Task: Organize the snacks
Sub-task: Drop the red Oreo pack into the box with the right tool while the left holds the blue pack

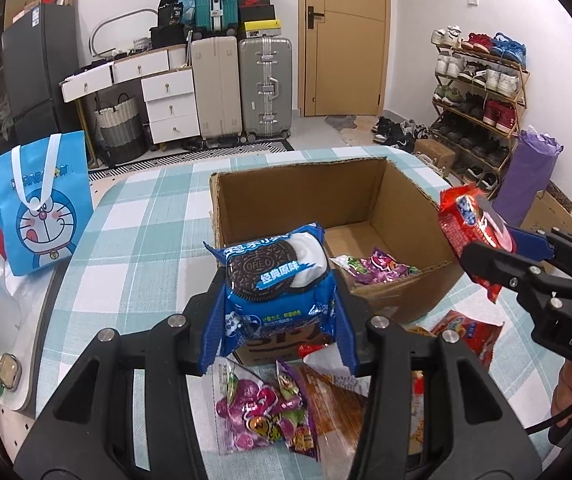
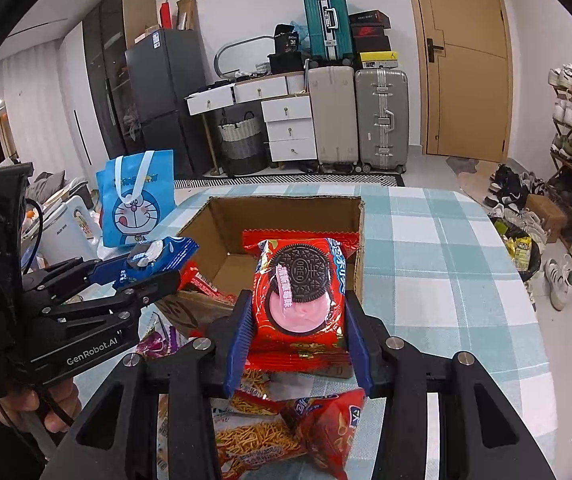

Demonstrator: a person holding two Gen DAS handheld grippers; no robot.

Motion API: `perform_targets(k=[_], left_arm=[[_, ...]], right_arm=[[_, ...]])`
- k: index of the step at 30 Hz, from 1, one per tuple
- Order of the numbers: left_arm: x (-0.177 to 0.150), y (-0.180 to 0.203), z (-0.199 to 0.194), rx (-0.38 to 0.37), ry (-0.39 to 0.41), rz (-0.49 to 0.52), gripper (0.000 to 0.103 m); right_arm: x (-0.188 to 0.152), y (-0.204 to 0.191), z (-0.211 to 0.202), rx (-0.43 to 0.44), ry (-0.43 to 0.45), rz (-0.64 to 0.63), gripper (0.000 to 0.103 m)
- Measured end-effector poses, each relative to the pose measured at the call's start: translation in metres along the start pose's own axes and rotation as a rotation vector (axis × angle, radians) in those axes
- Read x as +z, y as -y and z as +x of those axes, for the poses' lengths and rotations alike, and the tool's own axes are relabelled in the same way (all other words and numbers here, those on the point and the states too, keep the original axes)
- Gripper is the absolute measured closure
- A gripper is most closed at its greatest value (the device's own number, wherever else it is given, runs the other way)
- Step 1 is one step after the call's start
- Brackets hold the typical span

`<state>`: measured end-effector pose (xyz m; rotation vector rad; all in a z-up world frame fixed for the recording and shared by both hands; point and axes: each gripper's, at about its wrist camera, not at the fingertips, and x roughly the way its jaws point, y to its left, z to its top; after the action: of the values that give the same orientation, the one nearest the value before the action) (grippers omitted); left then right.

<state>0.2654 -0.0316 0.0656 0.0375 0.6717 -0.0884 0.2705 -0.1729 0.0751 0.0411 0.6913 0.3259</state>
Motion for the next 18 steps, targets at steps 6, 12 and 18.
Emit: perform_targets(k=[6,12,18], left_arm=[[0.004,-0.004,0.011,0.005,-0.002,-0.004,0.059],[0.006,-0.001,0.020,0.012,-0.012,0.001,0.059],[0.002,0.001,0.029,0.019,-0.022,0.005,0.059]], right_arm=[[0.002,0.005,0.017,-0.002,-0.022,0.012,0.059],[0.008,0.002,0.025,-0.011,-0.020,-0.003,0.059],[0.015,-0.006,0.034,-0.009,-0.030,-0.016,0.059]])
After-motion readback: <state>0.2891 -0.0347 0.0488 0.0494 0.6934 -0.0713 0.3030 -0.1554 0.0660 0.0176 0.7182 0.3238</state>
